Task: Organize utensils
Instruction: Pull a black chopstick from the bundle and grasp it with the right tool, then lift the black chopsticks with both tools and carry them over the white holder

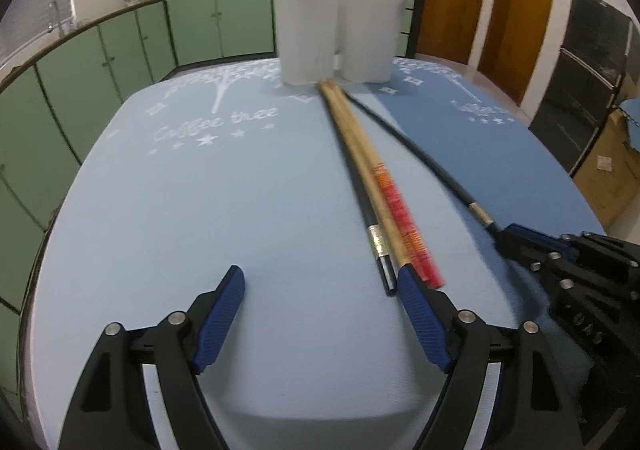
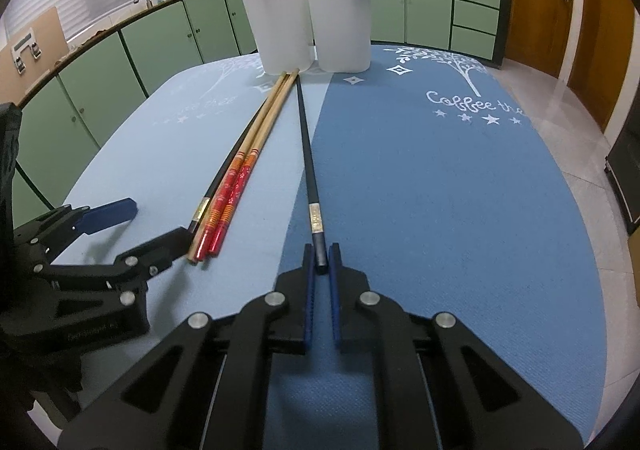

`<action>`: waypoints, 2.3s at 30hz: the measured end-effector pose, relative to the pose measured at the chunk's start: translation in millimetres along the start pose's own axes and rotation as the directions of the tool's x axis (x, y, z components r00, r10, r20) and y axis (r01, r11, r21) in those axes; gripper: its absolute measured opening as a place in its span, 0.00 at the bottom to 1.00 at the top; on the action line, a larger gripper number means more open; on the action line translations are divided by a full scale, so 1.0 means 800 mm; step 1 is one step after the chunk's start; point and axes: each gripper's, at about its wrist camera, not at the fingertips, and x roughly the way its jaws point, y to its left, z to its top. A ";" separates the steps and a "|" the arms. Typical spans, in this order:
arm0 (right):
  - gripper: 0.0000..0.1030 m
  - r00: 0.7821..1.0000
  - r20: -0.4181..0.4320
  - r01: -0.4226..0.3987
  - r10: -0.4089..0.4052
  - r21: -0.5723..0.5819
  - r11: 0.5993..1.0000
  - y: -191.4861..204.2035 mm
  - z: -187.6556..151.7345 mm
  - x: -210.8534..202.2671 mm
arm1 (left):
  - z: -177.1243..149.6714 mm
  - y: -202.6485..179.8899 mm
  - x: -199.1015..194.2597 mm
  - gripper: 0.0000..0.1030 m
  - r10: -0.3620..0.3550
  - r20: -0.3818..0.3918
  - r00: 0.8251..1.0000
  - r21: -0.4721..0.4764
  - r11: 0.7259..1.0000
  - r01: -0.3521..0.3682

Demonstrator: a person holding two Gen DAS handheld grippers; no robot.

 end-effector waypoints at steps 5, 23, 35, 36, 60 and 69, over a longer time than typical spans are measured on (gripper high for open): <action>0.06 1.000 -0.001 0.004 -0.004 -0.004 1.000 0.001 0.000 0.000 | -0.003 0.018 -0.006 0.76 0.025 0.000 1.000 -0.033 0.999 -0.025; 0.08 1.000 -0.002 -0.008 0.008 0.000 1.000 -0.001 -0.002 0.002 | -0.002 -0.017 -0.004 0.22 0.030 0.010 0.999 0.010 0.999 -0.030; 0.06 1.000 0.006 -0.031 0.031 0.018 0.999 -0.006 -0.002 -0.003 | 0.003 -0.019 -0.013 0.06 0.014 0.016 1.000 -0.030 0.999 -0.014; 0.06 0.999 0.010 -0.031 0.031 0.016 0.999 -0.006 -0.002 -0.005 | 0.004 -0.018 -0.018 0.06 0.015 0.021 1.000 -0.032 0.999 -0.014; 0.06 0.968 0.239 -0.060 0.072 -0.056 0.997 -0.004 0.092 -0.136 | 0.092 0.002 -0.157 0.06 -0.011 0.277 0.961 -0.008 1.000 0.014; 0.06 0.954 0.281 -0.082 0.107 -0.099 0.992 -0.003 0.156 -0.164 | 0.137 0.008 -0.171 0.06 -0.056 0.319 0.946 0.014 0.998 0.054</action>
